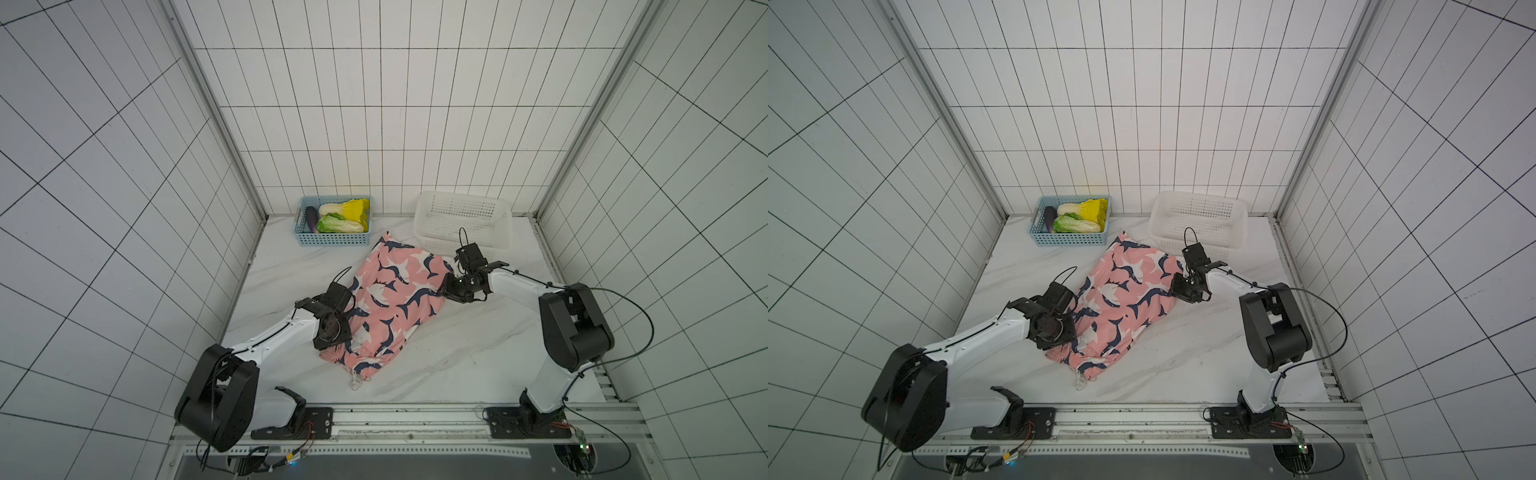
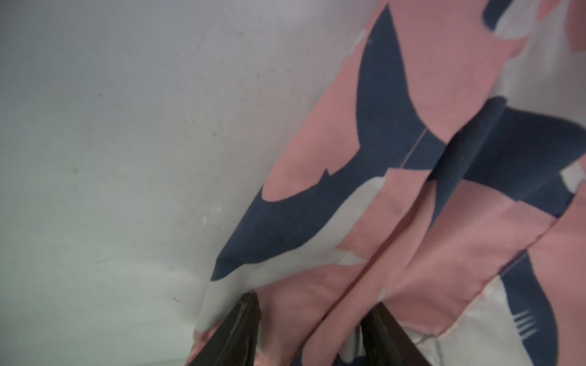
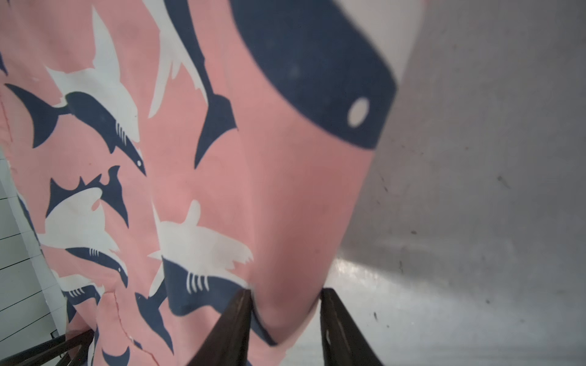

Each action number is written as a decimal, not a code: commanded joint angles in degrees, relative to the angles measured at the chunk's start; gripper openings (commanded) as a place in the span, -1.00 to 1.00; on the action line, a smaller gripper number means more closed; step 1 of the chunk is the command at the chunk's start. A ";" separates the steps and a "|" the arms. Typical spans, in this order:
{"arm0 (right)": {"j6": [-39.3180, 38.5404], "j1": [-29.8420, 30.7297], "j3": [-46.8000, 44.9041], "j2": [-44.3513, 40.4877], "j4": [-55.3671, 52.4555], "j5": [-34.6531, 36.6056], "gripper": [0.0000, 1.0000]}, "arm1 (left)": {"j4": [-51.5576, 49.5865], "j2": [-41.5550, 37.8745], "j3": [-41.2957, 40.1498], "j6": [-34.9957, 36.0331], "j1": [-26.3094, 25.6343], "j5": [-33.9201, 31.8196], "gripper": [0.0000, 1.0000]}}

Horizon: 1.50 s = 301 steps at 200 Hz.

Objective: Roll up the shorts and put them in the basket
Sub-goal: Adjust the shorts at the center of the board.

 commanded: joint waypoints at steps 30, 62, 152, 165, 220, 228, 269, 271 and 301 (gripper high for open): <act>-4.35 -1.19 8.67 -1.67 -5.96 3.20 -0.12 | -2.39 -8.21 2.06 -2.01 -0.47 -4.43 0.39; -3.65 -1.21 6.36 -5.79 -7.35 2.54 -0.03 | -3.00 -9.09 3.65 0.00 -0.39 -4.78 0.44; -1.33 -0.57 2.09 -1.64 -2.43 1.75 -0.22 | -0.14 2.25 3.87 0.38 -3.18 -2.81 0.13; -1.16 -1.12 3.56 0.46 -2.62 1.81 -0.31 | 0.84 3.89 3.56 0.55 -3.42 -1.73 0.03; -2.56 -2.16 14.18 10.40 -3.51 2.40 -0.69 | 3.85 4.62 0.47 -0.76 -4.22 1.75 -0.15; -2.73 -2.16 16.34 11.97 -3.79 2.82 -0.71 | 4.50 4.54 0.11 -0.81 -4.26 2.54 -0.17; -5.40 -3.06 30.87 20.93 -7.67 6.51 -0.85 | 9.69 8.10 2.03 -1.47 -7.25 5.59 -0.17; -5.62 -3.15 31.69 21.33 -7.80 6.55 -0.85 | 9.82 8.45 2.32 -1.47 -7.44 5.62 -0.17; -8.20 -3.56 40.86 24.35 -13.19 7.79 -0.79 | 12.48 11.58 6.54 -0.99 -9.41 5.35 -0.18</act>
